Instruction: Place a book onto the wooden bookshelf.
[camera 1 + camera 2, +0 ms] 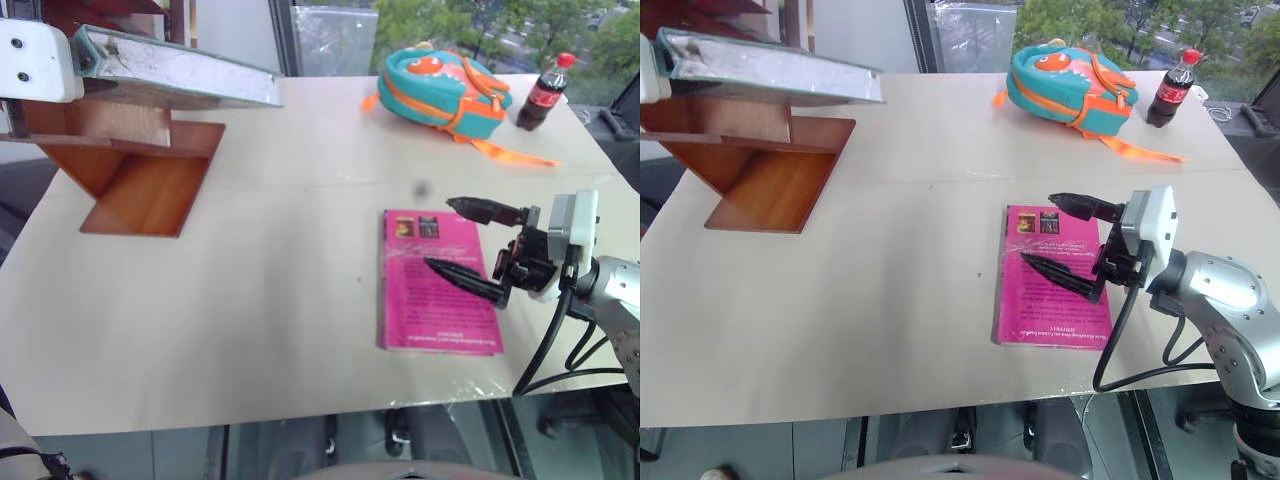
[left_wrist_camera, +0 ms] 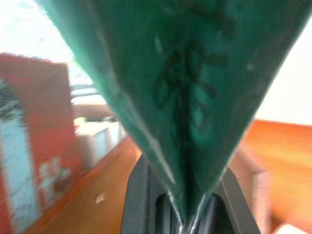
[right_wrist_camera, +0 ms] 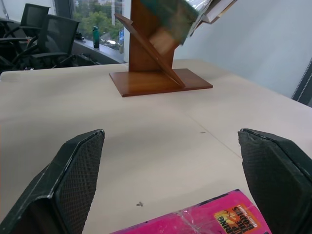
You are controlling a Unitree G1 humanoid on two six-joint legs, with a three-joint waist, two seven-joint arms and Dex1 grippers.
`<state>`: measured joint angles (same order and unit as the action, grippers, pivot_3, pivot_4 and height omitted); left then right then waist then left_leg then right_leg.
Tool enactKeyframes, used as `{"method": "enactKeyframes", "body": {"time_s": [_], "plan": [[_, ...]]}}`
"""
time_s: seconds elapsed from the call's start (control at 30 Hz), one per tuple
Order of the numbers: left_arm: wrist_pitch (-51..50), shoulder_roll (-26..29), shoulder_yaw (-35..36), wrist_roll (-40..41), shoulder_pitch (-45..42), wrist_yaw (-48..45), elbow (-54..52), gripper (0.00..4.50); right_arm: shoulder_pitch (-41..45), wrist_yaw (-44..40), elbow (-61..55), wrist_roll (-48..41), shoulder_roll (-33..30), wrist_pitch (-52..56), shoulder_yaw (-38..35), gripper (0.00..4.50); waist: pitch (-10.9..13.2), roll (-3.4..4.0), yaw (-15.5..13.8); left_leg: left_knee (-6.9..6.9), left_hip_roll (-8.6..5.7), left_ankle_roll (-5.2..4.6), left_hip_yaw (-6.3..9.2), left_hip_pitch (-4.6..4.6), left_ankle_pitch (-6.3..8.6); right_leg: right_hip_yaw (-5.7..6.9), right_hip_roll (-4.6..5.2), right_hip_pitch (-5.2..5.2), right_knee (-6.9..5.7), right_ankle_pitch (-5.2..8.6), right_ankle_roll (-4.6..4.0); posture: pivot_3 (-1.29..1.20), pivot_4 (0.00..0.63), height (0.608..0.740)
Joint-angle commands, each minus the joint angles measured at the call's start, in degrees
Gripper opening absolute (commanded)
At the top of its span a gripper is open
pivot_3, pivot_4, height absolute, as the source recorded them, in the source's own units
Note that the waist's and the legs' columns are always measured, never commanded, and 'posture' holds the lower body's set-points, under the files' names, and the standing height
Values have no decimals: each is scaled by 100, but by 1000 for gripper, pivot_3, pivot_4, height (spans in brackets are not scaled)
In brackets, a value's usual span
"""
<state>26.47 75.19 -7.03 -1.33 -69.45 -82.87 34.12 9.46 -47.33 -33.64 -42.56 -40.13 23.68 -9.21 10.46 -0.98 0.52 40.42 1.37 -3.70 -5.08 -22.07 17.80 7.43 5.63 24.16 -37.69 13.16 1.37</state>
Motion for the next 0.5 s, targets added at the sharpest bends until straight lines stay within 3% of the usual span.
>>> {"method": "enactKeyframes", "body": {"time_s": [0.03,0.37,0.5], "plan": [[-600,285,504,529,-39,-270,-715,39,174,-105,-3,38,46,-163,20,4500,3,-6,-11,0,-2,-1,1,-3,0,1,3,0,3,-7,-12,0,150,740],[-1412,1200,661,27,-11,-261,-1580,39,589,-413,465,135,214,-296,204,4500,6,-9,-11,-1,-9,-11,8,-14,7,13,6,1,18,-9,-14,0,150,740],[-1325,1516,791,-293,498,34,-1434,39,748,-512,590,177,306,-339,277,4500,6,-9,-23,-1,-10,-11,6,-9,7,8,9,1,10,3,6,0,150,740]]}}
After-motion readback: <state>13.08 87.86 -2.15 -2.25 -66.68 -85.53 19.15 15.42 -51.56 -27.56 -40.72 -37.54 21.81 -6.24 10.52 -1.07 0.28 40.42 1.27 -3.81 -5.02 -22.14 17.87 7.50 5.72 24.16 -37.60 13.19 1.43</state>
